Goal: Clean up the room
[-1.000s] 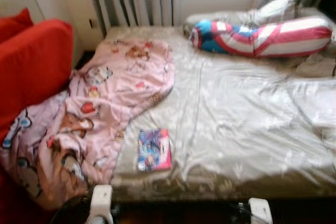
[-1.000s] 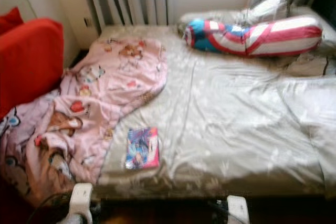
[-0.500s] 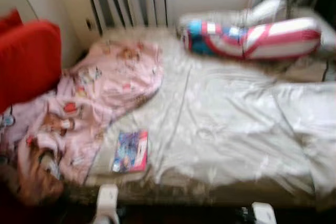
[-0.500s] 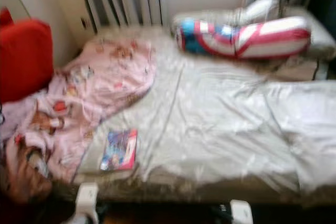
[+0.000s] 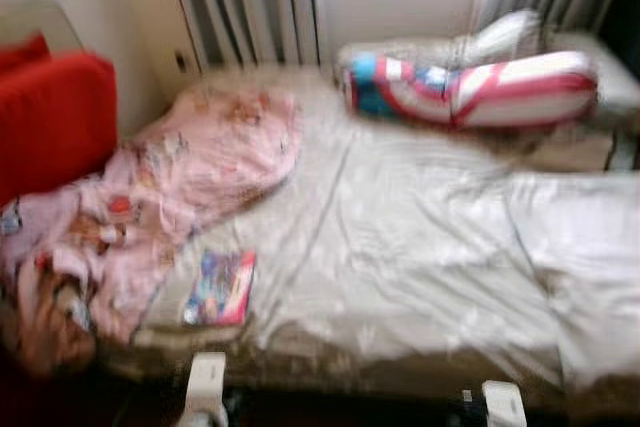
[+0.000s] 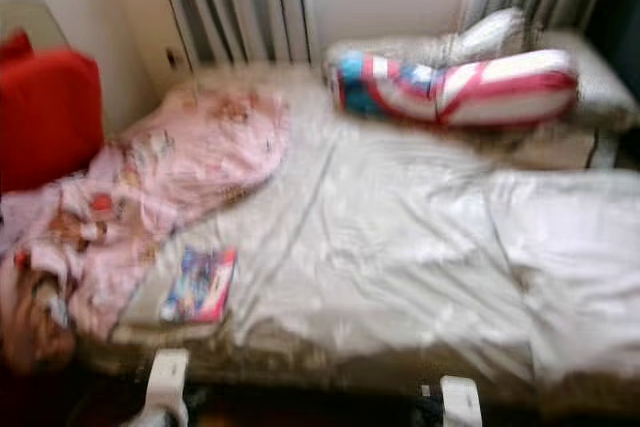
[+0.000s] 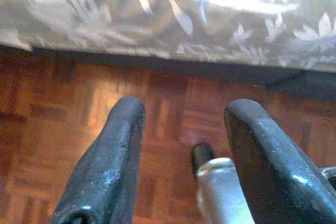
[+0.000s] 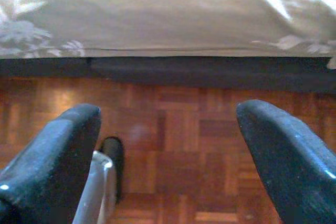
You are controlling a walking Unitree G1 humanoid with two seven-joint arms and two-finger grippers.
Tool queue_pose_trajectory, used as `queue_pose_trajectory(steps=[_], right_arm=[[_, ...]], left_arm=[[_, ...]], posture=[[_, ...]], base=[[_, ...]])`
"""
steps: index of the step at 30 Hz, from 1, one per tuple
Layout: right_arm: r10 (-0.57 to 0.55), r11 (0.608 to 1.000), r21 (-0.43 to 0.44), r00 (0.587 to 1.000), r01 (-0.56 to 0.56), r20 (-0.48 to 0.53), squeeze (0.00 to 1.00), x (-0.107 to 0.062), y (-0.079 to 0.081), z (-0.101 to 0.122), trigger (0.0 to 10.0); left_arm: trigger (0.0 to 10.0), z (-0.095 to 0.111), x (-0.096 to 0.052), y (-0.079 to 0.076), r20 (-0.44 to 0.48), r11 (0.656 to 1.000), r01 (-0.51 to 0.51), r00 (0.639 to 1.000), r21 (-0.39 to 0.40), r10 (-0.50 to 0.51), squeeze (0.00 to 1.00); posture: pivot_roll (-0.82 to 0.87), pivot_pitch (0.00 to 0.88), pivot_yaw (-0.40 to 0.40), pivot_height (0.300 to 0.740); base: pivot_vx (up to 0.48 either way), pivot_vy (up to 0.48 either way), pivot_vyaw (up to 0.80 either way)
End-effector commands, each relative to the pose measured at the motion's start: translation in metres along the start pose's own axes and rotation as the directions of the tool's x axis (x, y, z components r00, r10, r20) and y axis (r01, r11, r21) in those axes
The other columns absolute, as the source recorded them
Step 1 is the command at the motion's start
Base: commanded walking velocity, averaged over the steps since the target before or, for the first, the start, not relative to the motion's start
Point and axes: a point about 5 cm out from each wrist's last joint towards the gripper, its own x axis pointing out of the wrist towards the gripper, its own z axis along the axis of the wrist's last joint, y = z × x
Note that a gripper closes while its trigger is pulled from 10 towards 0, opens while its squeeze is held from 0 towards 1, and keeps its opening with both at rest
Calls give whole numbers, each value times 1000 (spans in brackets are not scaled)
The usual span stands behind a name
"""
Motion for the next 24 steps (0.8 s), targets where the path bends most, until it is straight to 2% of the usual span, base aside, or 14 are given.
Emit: queue_pose_trajectory(steps=[1,24], right_arm=[[2,1000,-1,1000,-2,-5,0,0,1,-2,10000],[-1,1000,3,1000,1,-4,0,0,1,-2,10000]], left_arm=[[10000,-3,-1,2,-11,1000,-6,1000,0,6,0],[10000,-3,-1,3,-12,1000,-5,1000,2,5,0]], posture=[[-83,0,-2,740],[-81,0,0,740]], base=[[0,-319,0],[0,-319,0]])
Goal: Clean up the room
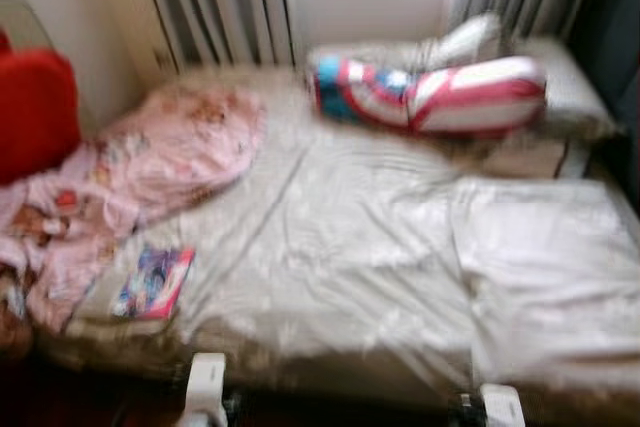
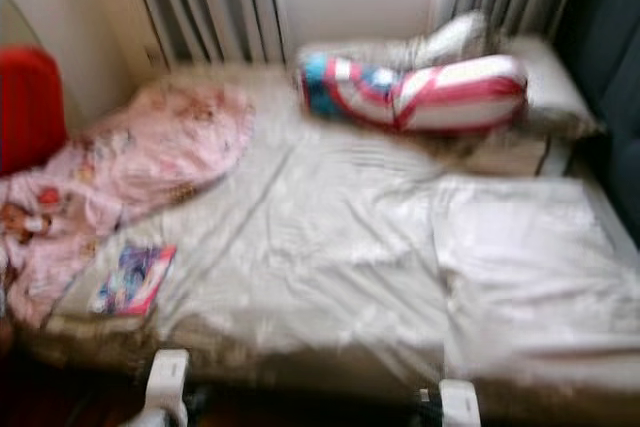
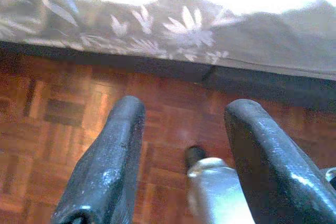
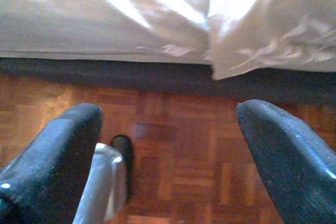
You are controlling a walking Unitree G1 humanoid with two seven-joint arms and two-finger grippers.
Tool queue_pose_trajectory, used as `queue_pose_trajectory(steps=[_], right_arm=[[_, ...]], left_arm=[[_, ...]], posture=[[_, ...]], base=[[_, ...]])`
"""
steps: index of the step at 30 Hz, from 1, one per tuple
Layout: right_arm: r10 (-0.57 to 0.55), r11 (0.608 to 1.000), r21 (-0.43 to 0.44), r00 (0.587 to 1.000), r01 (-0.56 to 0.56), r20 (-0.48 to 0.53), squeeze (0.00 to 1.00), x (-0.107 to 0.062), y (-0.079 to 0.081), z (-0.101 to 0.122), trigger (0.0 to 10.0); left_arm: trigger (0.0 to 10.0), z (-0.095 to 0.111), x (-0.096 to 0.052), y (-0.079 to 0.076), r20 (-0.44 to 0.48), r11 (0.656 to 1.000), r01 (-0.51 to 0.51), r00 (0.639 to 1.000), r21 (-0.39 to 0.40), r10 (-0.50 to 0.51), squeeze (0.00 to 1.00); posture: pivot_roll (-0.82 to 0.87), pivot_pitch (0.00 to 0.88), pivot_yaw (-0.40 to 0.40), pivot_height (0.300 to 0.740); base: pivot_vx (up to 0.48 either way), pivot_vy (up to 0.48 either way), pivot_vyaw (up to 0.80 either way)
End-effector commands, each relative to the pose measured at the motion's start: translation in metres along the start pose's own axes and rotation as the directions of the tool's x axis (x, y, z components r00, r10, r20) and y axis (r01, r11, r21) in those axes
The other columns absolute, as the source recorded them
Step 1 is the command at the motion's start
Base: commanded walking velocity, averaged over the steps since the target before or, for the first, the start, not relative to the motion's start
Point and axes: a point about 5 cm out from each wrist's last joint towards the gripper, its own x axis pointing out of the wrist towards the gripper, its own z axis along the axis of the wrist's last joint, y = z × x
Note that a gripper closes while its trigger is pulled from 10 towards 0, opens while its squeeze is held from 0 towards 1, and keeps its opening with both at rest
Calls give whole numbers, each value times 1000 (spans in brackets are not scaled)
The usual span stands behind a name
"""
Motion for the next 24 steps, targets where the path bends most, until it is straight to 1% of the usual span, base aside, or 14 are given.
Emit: queue_pose_trajectory(steps=[1,13,24], right_arm=[[11,1000,8,1000,-11,-2,0,1,5,-1,10000],[9,1000,16,1000,-8,-5,0,1,5,-1,10000],[18,1000,8,1000,-18,-15,0,1,5,-2,10000]], left_arm=[[10000,-5,-2,6,-17,1000,-16,1000,2,16,0],[10000,-4,-1,7,-17,1000,-17,1000,2,17,0],[10000,-5,-2,7,-20,1000,-17,1000,4,17,0]], posture=[[-81,0,-1,740],[-80,0,0,740],[-79,0,-1,740]], base=[[0,-315,0],[0,-324,0],[0,-327,-691]])
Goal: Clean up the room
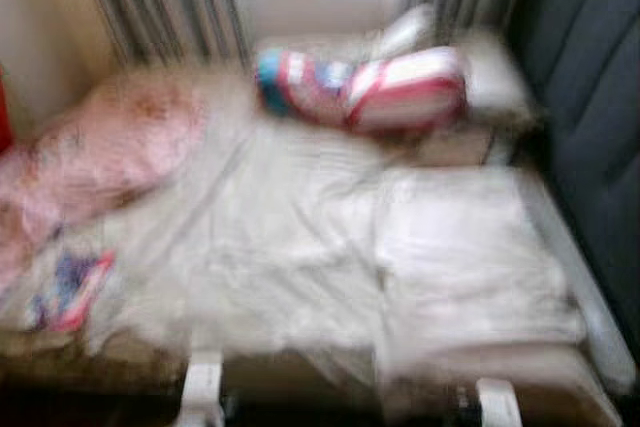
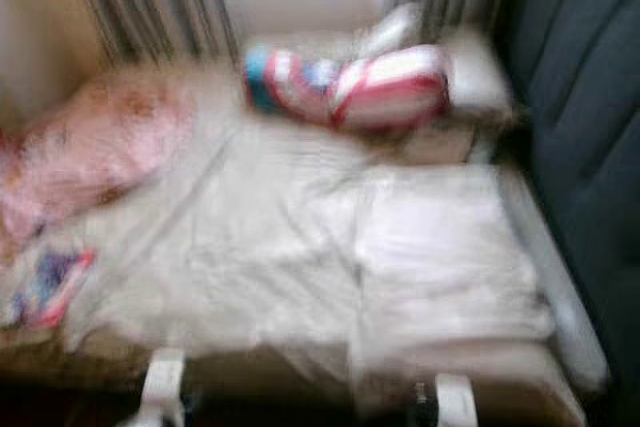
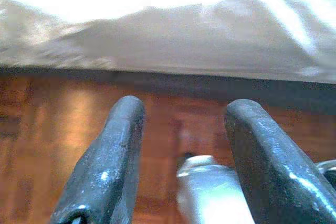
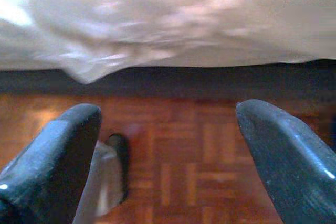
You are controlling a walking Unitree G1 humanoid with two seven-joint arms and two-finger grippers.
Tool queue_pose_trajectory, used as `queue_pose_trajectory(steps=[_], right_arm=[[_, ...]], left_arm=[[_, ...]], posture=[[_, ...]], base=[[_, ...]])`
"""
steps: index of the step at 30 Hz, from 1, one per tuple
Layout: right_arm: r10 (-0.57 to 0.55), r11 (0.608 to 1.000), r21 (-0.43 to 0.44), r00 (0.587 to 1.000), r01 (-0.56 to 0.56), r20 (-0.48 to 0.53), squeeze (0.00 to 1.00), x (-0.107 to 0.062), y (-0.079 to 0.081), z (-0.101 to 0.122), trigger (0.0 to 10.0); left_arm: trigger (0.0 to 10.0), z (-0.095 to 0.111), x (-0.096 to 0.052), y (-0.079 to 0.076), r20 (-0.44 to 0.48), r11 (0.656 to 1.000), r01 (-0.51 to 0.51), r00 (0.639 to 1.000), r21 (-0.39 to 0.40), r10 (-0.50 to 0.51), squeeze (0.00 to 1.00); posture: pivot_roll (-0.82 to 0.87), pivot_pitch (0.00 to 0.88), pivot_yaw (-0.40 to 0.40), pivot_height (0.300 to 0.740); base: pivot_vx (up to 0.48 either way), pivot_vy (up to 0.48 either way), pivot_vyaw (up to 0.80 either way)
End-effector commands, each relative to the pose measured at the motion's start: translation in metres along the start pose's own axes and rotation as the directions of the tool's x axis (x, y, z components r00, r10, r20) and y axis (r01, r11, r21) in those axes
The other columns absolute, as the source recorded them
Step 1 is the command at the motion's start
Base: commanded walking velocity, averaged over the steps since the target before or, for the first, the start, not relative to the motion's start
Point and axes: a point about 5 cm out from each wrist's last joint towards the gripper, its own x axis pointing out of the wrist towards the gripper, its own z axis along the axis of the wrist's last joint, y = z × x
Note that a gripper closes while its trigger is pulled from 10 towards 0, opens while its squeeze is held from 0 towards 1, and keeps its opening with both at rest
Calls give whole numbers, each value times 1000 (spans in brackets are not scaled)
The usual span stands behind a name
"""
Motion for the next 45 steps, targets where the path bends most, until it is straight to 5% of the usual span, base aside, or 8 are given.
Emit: queue_pose_trajectory(steps=[1,20,33,45], right_arm=[[10,1000,8,1000,-10,-12,0,0,5,-4,10000],[4,1000,18,1000,-4,7,0,0,5,-2,10000],[4,1000,17,1000,-4,6,0,0,5,-2,10000],[9,1000,13,1000,-9,-1,0,0,4,-3,10000]], left_arm=[[10000,-3,-1,8,-13,1000,-19,1000,6,19,0],[10000,-3,-1,9,-13,1000,-20,1000,7,20,0],[10000,-1,-1,8,-8,1000,-18,1000,18,18,0],[10000,-1,-1,8,-9,1000,-21,1000,12,21,0]], posture=[[-79,0,-1,740],[-78,3,-4,740],[-78,19,-4,740],[-77,26,-6,740]], base=[[0,-330,-663],[0,-329,0],[0,-37,0],[0,-160,-701]])
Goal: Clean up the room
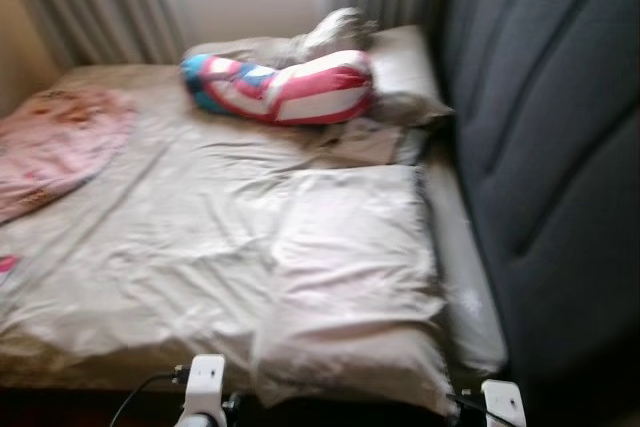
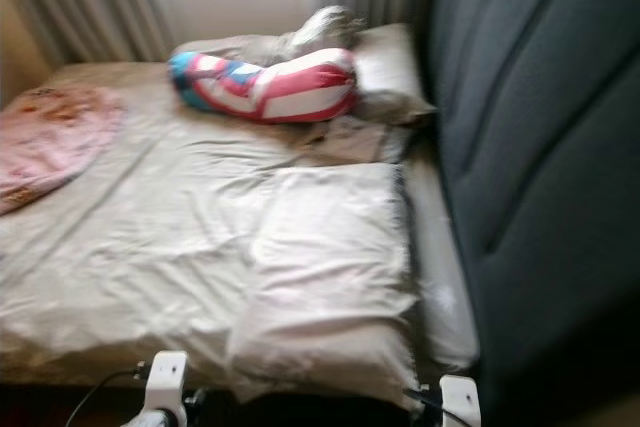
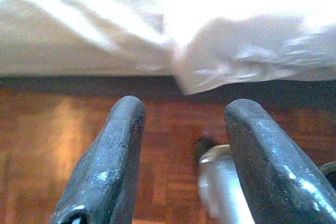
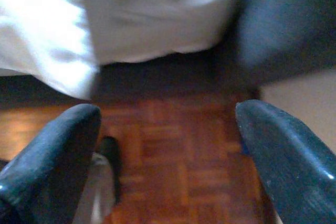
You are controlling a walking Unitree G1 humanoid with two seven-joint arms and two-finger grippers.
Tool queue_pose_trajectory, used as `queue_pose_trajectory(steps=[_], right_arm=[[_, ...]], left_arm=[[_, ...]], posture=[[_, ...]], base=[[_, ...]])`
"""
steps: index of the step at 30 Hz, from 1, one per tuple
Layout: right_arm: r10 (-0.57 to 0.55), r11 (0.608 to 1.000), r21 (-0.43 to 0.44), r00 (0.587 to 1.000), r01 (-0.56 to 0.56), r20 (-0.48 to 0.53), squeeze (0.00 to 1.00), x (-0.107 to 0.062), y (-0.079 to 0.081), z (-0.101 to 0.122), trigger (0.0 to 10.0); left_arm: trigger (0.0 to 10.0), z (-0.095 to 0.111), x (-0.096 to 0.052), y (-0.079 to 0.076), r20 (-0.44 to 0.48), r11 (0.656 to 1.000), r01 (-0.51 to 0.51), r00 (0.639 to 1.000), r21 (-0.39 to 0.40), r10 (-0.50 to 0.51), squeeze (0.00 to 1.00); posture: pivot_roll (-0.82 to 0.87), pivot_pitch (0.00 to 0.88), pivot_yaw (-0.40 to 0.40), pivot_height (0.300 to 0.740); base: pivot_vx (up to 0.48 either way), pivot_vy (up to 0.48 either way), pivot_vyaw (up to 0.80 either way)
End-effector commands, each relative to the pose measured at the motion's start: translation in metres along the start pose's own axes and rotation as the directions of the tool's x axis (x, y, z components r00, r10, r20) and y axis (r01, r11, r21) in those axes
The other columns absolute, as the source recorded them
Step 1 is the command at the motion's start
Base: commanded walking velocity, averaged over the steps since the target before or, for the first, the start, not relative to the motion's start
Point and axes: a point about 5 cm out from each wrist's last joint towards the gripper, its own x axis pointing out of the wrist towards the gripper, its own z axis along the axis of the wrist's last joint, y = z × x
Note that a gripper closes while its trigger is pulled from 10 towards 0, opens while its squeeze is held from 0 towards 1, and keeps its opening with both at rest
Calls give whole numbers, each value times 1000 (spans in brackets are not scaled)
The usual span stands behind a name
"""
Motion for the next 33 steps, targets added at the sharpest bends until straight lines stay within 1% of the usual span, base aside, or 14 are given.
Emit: queue_pose_trajectory(steps=[1,6,14,16,19,22,25,33], right_arm=[[3,1000,10,1000,-3,-15,0,-1,2,-6,10000],[5,1000,9,1000,-5,-7,0,-1,2,-5,10000],[20,1000,18,1000,-20,16,0,-1,3,-3,10000],[23,1000,20,1000,-24,20,0,-1,3,-3,10000],[26,1000,2,999,-26,21,0,-1,3,-2,10000],[43,999,-13,999,-43,29,0,-1,4,-1,10000],[35,999,0,999,-35,25,0,-1,4,-2,10000],[29,999,18,999,-29,26,0,-1,3,-3,10000]], left_arm=[[10000,-4,-1,4,-16,1000,-11,1000,-1,11,0],[10000,-3,-1,4,-13,1000,-9,1000,2,9,0],[10000,6,1,3,21,1000,-5,1000,15,5,0],[10000,8,1,3,30,1000,-13,999,-9,13,0],[10000,8,1,3,28,1000,-15,999,-16,16,0],[10000,8,1,3,27,1000,-15,1000,-13,16,0],[10000,8,1,1,33,1000,-9,999,5,9,0],[10000,15,2,0,62,1000,0,998,10,0,0]], posture=[[-79,27,-5,740],[-81,30,-5,740],[-85,31,-4,740],[-86,31,-3,740],[-86,31,-4,740],[-86,32,-5,740],[-85,32,-5,740],[-88,33,-5,740]], base=[[0,0,-575],[0,0,0],[0,0,0],[0,0,0],[0,112,0],[0,400,715],[0,0,800],[0,0,0]])
